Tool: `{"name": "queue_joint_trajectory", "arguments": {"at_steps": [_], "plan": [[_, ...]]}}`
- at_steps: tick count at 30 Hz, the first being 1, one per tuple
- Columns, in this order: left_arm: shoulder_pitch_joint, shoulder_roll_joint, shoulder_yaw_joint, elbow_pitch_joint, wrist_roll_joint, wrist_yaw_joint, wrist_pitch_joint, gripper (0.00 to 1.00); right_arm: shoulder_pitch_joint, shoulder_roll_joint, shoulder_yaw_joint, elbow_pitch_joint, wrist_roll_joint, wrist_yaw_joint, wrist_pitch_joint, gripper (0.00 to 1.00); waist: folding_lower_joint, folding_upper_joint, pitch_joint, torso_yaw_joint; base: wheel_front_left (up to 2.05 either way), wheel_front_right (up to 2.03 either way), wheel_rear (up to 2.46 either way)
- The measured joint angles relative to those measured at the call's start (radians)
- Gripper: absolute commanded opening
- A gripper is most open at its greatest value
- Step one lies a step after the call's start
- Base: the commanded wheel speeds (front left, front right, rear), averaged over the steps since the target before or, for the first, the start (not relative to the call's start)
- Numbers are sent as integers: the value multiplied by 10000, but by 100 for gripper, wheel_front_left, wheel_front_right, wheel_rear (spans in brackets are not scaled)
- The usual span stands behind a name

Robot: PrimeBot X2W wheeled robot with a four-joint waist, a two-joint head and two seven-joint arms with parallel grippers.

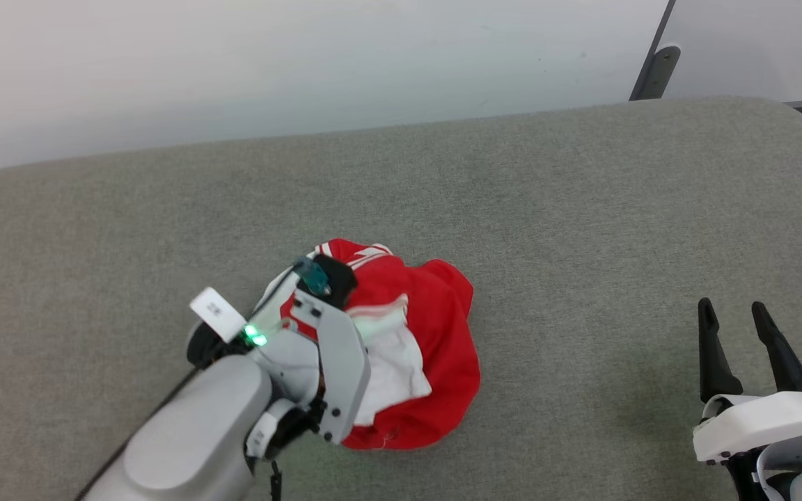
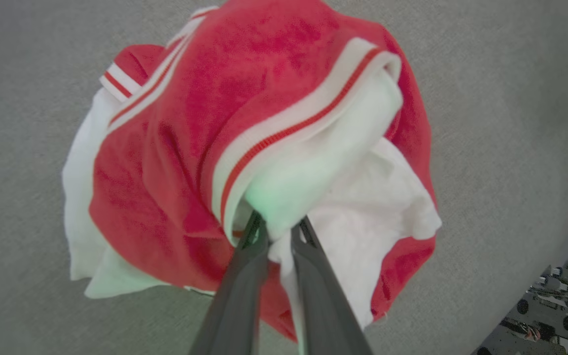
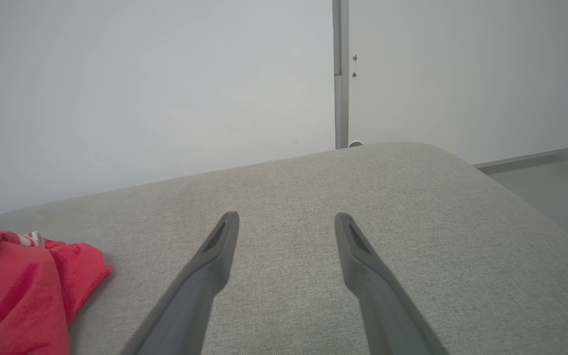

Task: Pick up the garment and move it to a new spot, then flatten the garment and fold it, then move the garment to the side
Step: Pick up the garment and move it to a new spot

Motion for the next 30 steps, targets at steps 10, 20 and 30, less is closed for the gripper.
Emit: {"name": "queue_joint_trajectory", "arguments": {"at_steps": [10,20,30], "plan": [[143,-947,-470,2173,-117,-564,-591,0,-127,10,205,259,46,0,-42,100,0,0,-69,70,0,0,0],[-117,-1290,-387,2915,-380,-1091,-1133,100,-78,-102,230,357,59,0,0,100,0,0,-463,343,0,0,0],[61,-226,395,1561,-458,-1026,-2452,100,293,-234,117,209,82,2,42,100,0,0,-1018,919,0,0,0]]}}
